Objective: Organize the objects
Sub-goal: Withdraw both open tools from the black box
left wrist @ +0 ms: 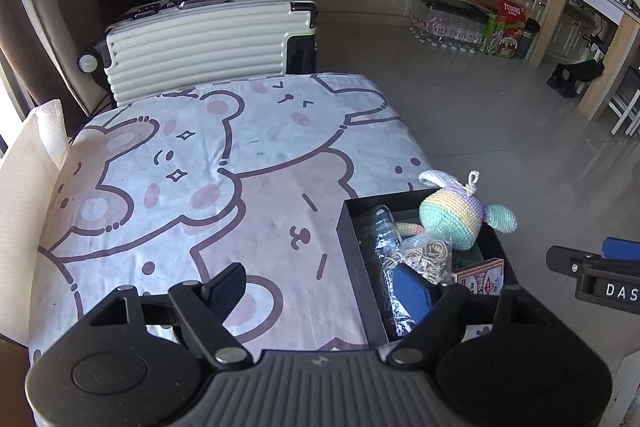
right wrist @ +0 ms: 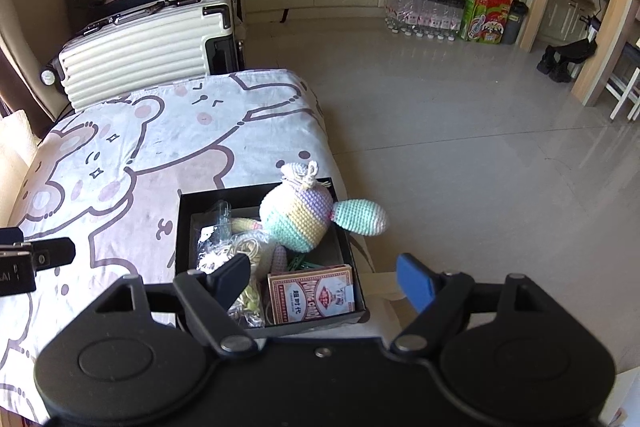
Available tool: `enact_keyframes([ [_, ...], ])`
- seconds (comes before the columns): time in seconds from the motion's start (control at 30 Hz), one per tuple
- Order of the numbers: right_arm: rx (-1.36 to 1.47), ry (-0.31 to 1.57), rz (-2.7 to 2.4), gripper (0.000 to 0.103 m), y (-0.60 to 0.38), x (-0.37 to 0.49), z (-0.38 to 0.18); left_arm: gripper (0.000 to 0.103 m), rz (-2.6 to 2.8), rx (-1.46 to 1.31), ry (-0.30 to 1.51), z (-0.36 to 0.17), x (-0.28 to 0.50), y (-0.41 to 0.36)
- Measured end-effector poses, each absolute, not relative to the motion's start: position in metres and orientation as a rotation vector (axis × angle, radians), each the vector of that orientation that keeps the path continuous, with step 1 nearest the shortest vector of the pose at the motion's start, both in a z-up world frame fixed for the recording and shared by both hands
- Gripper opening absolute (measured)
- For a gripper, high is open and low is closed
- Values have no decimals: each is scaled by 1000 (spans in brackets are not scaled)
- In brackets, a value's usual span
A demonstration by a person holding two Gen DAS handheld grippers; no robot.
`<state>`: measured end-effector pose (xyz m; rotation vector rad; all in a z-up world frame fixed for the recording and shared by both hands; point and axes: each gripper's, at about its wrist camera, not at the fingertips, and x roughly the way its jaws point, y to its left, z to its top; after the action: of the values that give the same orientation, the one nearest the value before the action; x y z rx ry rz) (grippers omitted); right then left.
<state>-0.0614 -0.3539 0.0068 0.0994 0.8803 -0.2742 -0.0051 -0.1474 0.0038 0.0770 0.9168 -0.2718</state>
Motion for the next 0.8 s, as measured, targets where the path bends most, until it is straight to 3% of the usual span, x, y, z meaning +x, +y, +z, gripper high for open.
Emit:
enact_keyframes([
  [0.13,89,891,-285,82,-349,-66,11,91,-259,105,902,6,-11,-144],
  [0.47,47,894,-302,96,-340,-82,14,102,-235,114,908,5,-14,-130],
  [0.63,68,885,-326,103,-342,-88,14,103,-231,126,918,3,-16,-128],
  [0.8,91,880,-333,103,-345,-90,13,103,-222,153,927,-1,-17,-131],
])
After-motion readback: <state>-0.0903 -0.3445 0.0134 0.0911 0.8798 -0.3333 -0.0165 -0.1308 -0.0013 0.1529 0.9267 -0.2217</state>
